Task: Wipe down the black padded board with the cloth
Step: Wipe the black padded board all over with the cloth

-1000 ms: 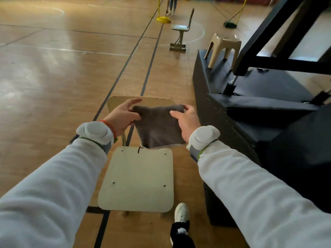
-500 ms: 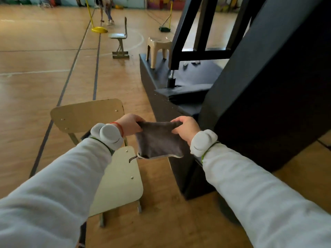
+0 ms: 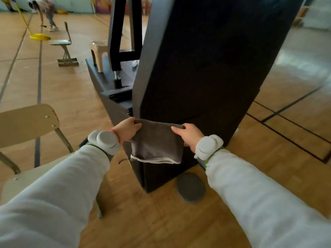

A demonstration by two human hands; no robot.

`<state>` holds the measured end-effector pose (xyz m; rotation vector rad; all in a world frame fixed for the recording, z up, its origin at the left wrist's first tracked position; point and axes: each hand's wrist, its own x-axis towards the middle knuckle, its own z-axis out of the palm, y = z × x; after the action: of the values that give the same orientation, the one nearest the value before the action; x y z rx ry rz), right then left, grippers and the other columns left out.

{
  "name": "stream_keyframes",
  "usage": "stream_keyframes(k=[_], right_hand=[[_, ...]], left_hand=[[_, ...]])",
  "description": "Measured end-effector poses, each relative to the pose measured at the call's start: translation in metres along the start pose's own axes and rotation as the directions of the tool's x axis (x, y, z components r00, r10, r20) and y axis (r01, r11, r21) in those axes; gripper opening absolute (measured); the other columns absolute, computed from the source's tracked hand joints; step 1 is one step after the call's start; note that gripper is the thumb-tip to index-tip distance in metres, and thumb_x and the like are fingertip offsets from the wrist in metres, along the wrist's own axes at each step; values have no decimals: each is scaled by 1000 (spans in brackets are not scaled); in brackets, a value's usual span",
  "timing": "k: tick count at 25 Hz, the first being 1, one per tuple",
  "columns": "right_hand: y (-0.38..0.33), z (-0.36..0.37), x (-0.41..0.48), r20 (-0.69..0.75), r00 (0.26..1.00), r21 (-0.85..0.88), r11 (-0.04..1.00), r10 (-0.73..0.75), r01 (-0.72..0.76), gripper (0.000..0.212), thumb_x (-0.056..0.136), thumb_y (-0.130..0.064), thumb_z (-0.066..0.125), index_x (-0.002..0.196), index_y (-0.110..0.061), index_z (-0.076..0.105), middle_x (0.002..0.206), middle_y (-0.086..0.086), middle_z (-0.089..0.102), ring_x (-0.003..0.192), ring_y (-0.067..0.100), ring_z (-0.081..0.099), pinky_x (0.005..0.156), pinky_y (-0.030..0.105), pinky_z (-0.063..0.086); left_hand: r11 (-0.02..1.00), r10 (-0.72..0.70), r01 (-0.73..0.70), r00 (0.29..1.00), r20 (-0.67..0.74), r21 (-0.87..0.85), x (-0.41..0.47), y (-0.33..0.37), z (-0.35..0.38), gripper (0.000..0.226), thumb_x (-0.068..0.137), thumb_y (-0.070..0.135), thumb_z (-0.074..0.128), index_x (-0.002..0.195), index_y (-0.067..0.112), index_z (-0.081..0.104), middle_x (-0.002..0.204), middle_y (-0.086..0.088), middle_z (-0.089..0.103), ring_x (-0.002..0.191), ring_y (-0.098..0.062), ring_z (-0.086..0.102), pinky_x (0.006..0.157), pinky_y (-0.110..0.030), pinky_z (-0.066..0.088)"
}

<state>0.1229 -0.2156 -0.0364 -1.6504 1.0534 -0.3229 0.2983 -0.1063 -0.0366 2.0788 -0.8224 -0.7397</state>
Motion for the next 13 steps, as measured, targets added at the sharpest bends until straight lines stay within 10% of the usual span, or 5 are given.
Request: stream_keyframes(k=[5,13], right_hand=[[32,-102,-42,109,986,461,872,130,-166,17,83,-20,68,92,-6,65,95,10,69,88,22,65,75,33,50],[84,-209,-51,-176,984,225,974,31,9,42,91,-10,55,131,-18,43,122,9,55,111,29,53,90,43,48]], left_hand=[[954,25,-13,999,37,-298,-13,56,85,20,98,22,44,108,8,54,82,-7,58,67,-20,56,51,-27,45],[889,157,70,882,444,-453,-36,145,171,45,76,8,65,118,-3,56,115,-15,64,108,-26,61,98,-40,45]])
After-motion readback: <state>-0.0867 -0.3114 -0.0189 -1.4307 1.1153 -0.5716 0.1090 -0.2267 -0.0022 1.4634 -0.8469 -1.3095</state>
